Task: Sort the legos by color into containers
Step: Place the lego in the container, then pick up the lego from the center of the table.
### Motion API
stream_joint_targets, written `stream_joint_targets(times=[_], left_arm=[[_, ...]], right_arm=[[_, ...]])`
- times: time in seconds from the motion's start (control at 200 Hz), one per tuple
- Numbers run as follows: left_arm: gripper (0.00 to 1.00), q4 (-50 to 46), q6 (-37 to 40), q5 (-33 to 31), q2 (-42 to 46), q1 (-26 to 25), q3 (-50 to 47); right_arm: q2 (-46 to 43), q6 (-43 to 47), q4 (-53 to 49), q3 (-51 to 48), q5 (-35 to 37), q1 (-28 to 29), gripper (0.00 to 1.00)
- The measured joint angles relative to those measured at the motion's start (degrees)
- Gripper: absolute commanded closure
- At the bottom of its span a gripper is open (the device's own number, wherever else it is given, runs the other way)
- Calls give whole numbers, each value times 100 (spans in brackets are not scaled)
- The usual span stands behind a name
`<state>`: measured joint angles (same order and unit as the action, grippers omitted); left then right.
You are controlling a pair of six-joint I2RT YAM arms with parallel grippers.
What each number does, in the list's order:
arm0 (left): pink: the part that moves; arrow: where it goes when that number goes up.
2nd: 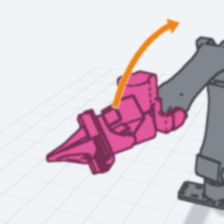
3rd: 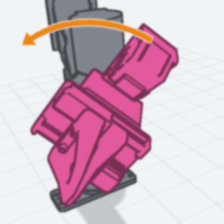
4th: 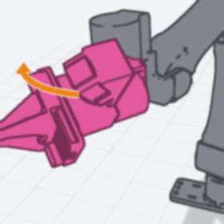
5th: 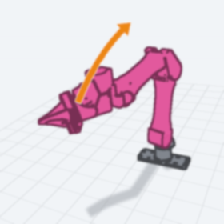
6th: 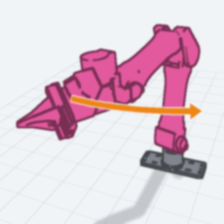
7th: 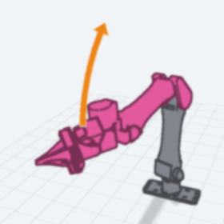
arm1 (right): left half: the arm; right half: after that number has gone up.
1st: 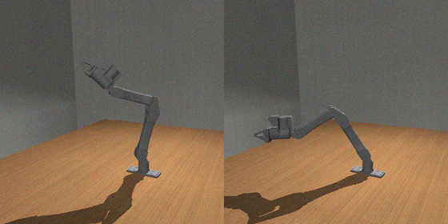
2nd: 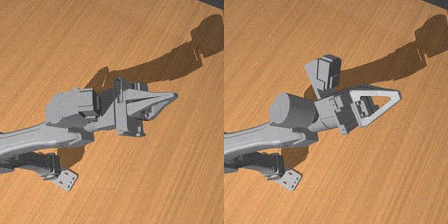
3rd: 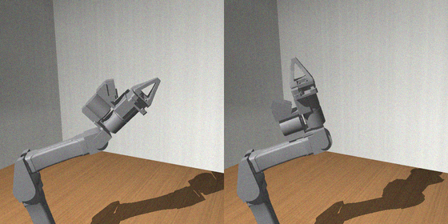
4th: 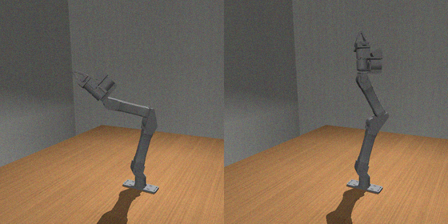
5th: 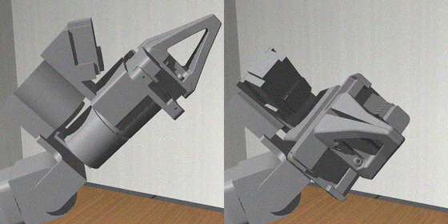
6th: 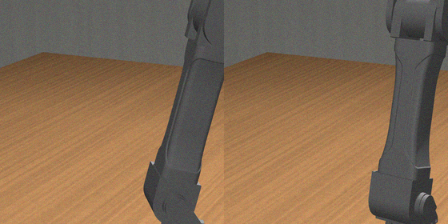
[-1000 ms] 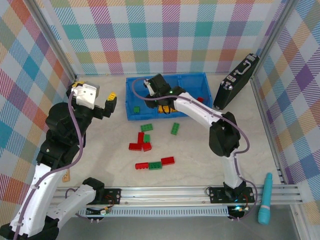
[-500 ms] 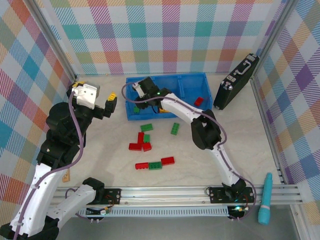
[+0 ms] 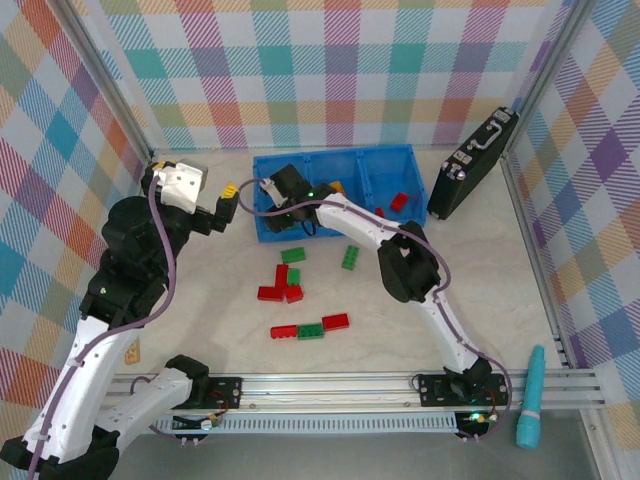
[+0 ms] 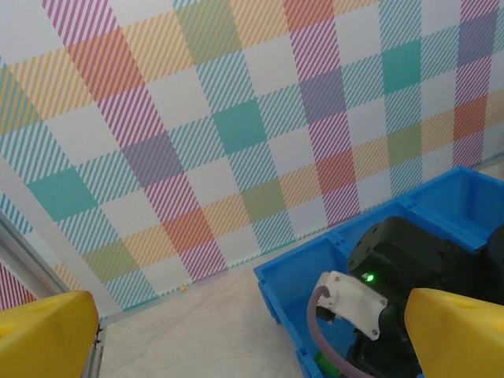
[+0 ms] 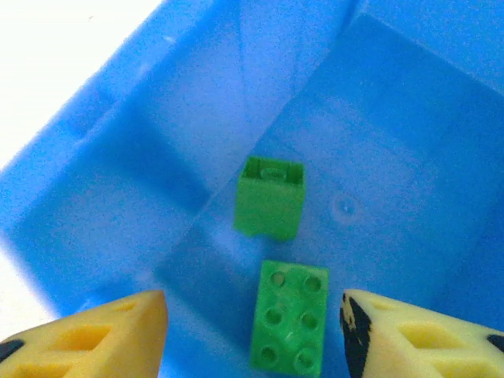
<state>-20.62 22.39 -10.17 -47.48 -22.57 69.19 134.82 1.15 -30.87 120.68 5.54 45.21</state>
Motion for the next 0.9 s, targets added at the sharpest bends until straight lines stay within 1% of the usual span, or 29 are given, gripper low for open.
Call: stream_joint_targets(times=[0.09, 0.215, 0.38, 0.535, 0.645, 0.715, 0.785, 0.9], left_arm=[[0, -24, 20, -11, 4, 0, 20], [0, -22, 37, -44, 9, 0, 42], [0, -24, 13, -37, 37, 0, 42], [0, -22, -55, -2, 205, 0, 42], [0, -17, -107, 55, 358, 0, 39], [0, -17, -149, 76, 422, -2, 39], [0, -15, -181, 116, 483, -2, 39], [0, -15, -208, 164, 560, -7, 37]], right_arm=[[-601, -83, -24, -422, 118, 26, 36], [-1821, -341, 46, -1357, 400, 42, 34], [-3633, -1104, 133, -3128, 868, 63, 32], [-4918, -2157, 92, -5012, 1215, 68, 30], [-5455, -2883, 24, -6092, 1344, 68, 27], [-5663, -3259, -4, -6561, 1386, 68, 24], [-5731, -3567, -4, -6782, 1403, 68, 20], [-5633, -3969, 179, -6822, 1397, 68, 14]])
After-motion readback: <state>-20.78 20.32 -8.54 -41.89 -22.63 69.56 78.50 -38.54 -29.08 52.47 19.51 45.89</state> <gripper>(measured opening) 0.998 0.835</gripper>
